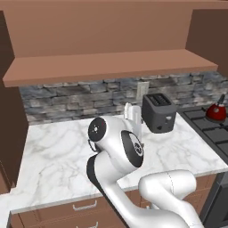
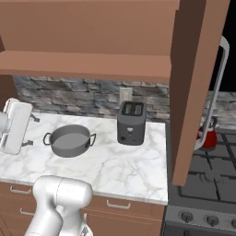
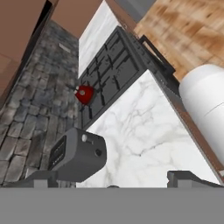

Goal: Pick the kettle from the cabinet and place it on a stove burner. Then pick the pot from the counter and place it on another stove burner. Finally, turn both burners on.

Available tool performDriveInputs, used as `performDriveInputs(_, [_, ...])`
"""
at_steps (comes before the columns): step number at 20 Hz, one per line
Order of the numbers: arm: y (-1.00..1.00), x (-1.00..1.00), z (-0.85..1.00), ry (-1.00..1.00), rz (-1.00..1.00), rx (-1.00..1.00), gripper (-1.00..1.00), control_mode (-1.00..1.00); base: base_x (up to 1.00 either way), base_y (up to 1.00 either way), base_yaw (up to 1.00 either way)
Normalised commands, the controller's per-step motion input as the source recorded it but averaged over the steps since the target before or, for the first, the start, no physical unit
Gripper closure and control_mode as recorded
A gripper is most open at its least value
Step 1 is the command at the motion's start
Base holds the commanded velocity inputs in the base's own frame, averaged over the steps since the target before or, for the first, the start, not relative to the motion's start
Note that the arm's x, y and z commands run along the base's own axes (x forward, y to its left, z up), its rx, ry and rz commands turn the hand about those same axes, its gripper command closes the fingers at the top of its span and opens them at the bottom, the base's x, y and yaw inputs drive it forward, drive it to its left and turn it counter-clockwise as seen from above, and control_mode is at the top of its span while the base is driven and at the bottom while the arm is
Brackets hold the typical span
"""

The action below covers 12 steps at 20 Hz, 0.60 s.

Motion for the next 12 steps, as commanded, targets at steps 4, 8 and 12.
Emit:
performDriveInputs(4, [0.00, 0.00, 0.00, 0.00, 0.00, 0.00, -1.00, 1.00, 0.45, 0.16, 0.05])
performDriveInputs(8, [0.03, 0.12, -0.15, 0.01, 0.01, 0.00, -1.00, -1.00, 0.00, 0.00, 0.00])
performDriveInputs(12, [0.01, 0.09, -0.24, 0.04, 0.00, 0.00, -1.00, -1.00, 0.00, 0.00, 0.00])
